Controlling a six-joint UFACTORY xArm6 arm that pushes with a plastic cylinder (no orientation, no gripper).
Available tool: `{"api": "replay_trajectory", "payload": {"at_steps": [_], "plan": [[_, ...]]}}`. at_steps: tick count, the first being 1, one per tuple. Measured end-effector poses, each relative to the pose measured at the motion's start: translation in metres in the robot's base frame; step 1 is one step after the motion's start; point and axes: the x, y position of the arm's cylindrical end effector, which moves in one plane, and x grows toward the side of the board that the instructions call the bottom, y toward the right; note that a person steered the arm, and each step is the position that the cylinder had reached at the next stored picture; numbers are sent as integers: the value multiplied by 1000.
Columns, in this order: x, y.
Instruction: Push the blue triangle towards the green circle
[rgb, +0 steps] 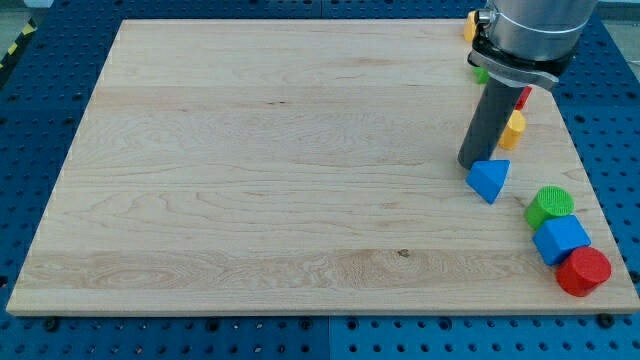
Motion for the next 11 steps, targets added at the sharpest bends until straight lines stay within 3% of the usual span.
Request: {"api": "replay_trajectory", "payload": {"at_steps": [2, 4, 7, 9, 11], "plan": [[-3, 13], [22, 9], [56, -32], [38, -32], [75, -31]]}}
